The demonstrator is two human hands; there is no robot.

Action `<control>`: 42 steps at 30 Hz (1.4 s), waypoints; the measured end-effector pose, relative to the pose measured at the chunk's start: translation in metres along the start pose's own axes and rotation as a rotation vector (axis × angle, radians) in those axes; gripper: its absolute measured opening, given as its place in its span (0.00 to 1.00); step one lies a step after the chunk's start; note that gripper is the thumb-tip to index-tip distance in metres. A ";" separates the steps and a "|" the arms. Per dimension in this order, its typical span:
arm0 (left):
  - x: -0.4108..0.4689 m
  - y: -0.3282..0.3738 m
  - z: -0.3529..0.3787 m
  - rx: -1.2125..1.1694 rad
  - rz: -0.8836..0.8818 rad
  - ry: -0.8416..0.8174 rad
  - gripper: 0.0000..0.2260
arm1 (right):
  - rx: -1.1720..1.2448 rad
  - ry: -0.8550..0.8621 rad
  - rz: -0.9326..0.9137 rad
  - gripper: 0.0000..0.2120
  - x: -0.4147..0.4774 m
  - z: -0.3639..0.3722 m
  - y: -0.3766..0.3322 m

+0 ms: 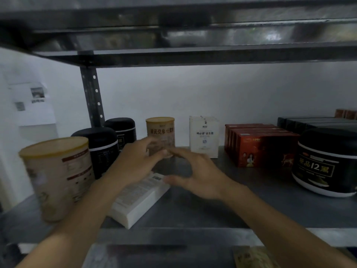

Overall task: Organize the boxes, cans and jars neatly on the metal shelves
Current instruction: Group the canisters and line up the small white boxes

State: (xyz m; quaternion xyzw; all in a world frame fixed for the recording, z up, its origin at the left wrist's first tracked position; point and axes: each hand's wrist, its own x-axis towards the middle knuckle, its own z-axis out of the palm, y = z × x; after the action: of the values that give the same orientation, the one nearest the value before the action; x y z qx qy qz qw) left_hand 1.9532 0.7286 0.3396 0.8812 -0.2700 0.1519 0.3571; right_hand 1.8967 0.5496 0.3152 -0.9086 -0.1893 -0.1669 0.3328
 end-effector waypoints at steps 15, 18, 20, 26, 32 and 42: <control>-0.047 -0.033 -0.028 -0.031 -0.040 0.002 0.28 | 0.076 -0.209 0.066 0.28 0.006 0.018 0.012; -0.052 -0.030 -0.023 -0.027 0.019 -0.126 0.35 | 0.073 -0.117 0.058 0.27 0.000 0.008 0.015; -0.055 -0.028 -0.017 0.018 0.069 -0.210 0.39 | 0.106 -0.056 0.081 0.24 -0.003 0.002 0.018; -0.044 -0.025 0.005 -0.183 0.065 -0.036 0.20 | 0.297 0.199 0.118 0.26 -0.003 -0.008 0.022; -0.026 -0.011 0.023 -0.838 -0.198 0.112 0.13 | 0.523 0.220 0.242 0.37 0.001 -0.021 0.032; 0.003 0.006 0.039 -0.999 -0.248 0.015 0.14 | 0.767 0.459 0.243 0.17 0.010 -0.038 0.049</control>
State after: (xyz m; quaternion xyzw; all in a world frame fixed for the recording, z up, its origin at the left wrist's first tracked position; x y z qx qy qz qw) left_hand 1.9555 0.6960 0.3170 0.6272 -0.2003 -0.0328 0.7519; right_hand 1.9208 0.4924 0.3203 -0.6750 -0.0511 -0.2415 0.6953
